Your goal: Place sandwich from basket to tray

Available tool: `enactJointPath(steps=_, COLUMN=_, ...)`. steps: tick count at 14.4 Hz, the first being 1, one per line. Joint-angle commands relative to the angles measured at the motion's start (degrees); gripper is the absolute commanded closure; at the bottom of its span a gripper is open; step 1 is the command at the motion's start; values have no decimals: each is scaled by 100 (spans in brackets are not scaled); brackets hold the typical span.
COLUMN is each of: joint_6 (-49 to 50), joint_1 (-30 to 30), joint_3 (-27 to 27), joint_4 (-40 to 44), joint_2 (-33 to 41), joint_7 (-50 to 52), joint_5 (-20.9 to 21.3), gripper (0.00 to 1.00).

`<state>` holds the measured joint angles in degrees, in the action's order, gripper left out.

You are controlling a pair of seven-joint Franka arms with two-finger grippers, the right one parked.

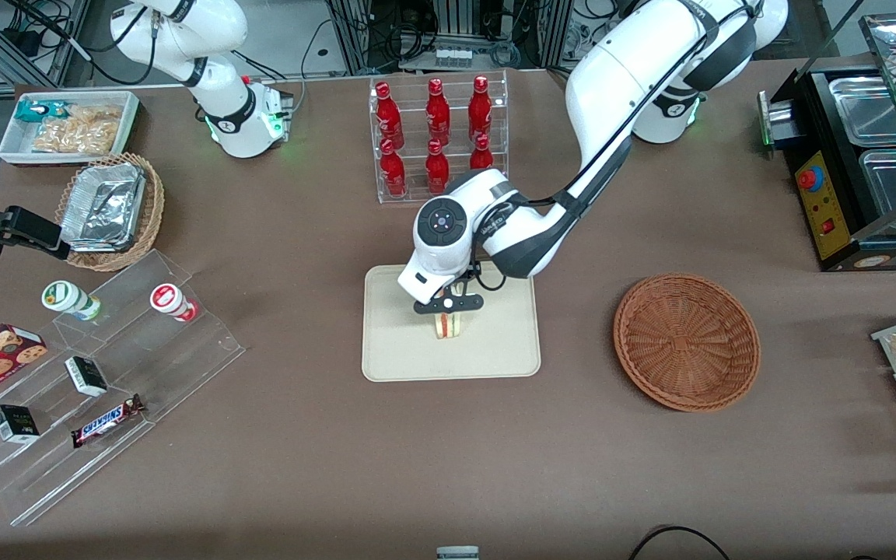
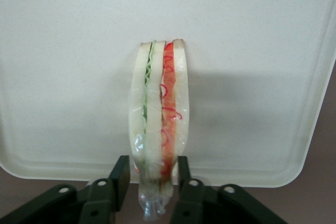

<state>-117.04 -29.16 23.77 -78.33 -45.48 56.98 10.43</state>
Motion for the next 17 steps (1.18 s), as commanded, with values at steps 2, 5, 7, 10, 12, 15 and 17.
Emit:
enactJointPath(steps=2, joint_6=24, joint_1=-46, joint_3=-109, joint_4=239, joint_2=-14, joint_7=94, joint_5=99, gripper=0)
enactJointPath(steps=5, joint_6=190, joint_1=-28, joint_3=-373, joint_4=292, joint_2=353, joint_7=76, joint_5=90, gripper=0)
enactJointPath(steps=7, joint_6=462, joint_1=112, joint_3=-382, joint_4=292, joint_2=653, joint_7=94, joint_5=55, gripper=0)
enactJointPath(steps=10, joint_6=997, joint_1=647, joint_3=-382, joint_4=239, joint_2=1153, joint_7=7, joint_5=81, gripper=0)
enactJointPath(steps=12, joint_6=1672, joint_1=1069, joint_3=-373, joint_4=195, joint_2=1435, joint_7=-273, joint_5=90, gripper=0)
enactJointPath(steps=15, joint_6=2553, joint_1=1780, joint_3=-365, joint_4=195, joint_2=1848, joint_7=-1283, joint_5=21, gripper=0)
enactJointPath(steps=17, joint_6=3053, joint_1=2281, joint_3=-365, joint_4=186, joint_2=2094, joint_7=-2117, joint_5=-76, gripper=0)
